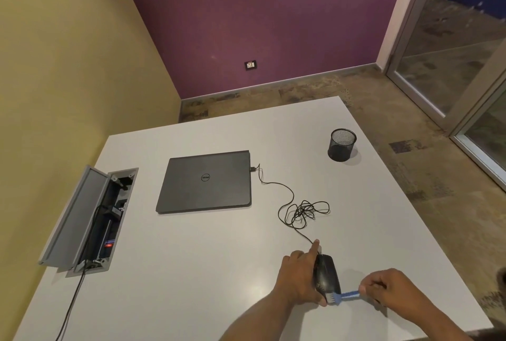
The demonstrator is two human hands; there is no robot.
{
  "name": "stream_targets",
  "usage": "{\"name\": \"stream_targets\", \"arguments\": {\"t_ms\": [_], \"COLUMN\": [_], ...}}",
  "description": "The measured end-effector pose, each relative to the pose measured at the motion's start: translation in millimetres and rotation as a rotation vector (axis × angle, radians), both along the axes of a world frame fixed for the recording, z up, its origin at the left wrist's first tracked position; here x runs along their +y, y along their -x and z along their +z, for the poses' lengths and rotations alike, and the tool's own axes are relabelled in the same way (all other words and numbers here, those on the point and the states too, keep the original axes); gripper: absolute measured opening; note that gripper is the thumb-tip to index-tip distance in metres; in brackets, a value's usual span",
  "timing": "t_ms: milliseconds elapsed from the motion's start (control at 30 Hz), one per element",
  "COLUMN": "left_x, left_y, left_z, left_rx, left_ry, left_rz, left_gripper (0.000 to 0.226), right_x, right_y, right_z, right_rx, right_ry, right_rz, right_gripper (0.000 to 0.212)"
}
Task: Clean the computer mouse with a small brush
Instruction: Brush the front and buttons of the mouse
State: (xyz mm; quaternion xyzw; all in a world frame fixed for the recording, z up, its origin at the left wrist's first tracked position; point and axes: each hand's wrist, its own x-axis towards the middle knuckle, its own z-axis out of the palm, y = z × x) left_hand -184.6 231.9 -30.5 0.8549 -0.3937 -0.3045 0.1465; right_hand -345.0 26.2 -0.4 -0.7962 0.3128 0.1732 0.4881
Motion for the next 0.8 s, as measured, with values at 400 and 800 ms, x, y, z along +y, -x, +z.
{"name": "stream_targets", "arguments": {"t_ms": [400,800], "left_x": [3,5], "left_y": [-10,-15], "left_z": [14,10], "left_rx": [-0.010,-0.051], "left_ry": [-0.014,-0.029], "left_rz": [-0.044,-0.109], "left_gripper": [0.136,0.134], "right_x": [4,7], "right_y": [9,32], "right_z": [1,-10], "right_rx": [-0.152,-0.162], "right_ry": [-0.004,-0.057], "right_rz": [-0.122,-0.307], "right_gripper": [0.016,0.012]}}
